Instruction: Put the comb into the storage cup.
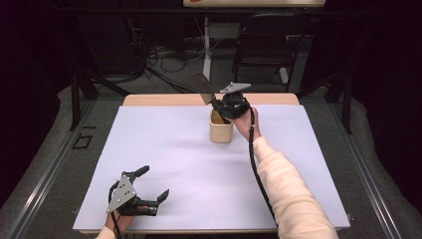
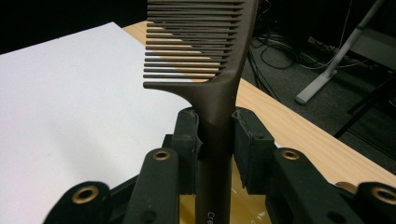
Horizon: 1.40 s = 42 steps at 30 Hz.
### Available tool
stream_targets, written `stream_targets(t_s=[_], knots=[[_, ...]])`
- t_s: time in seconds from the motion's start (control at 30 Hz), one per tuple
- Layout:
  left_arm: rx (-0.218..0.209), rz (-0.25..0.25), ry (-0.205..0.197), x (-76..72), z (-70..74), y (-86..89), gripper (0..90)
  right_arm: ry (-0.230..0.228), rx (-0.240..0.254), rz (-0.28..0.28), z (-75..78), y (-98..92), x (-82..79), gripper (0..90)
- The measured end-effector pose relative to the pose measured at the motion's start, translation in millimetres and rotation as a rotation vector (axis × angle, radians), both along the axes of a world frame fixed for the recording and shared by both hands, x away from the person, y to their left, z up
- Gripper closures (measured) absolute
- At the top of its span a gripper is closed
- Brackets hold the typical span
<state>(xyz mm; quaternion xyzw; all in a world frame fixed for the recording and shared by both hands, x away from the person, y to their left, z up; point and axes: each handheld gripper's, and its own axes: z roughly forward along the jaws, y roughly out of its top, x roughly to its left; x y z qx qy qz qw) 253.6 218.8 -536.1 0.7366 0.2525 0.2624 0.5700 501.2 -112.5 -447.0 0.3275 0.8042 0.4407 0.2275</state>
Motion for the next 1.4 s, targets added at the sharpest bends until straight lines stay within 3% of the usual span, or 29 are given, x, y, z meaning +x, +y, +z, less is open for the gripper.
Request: stream_targets(t_s=[0.8, 1.4], knots=[[0.001, 0.003, -0.004, -0.3, 0.2, 0.5, 2.4, 0.018, -0.012, 0.007, -15.2, 4.2, -2.5, 71.5], [0.000, 0.005, -0.004, -0.3, 0.3, 0.4, 2.5, 0.022, -0.022, 0.010, -17.2, 3.3, -2.6, 71.1]])
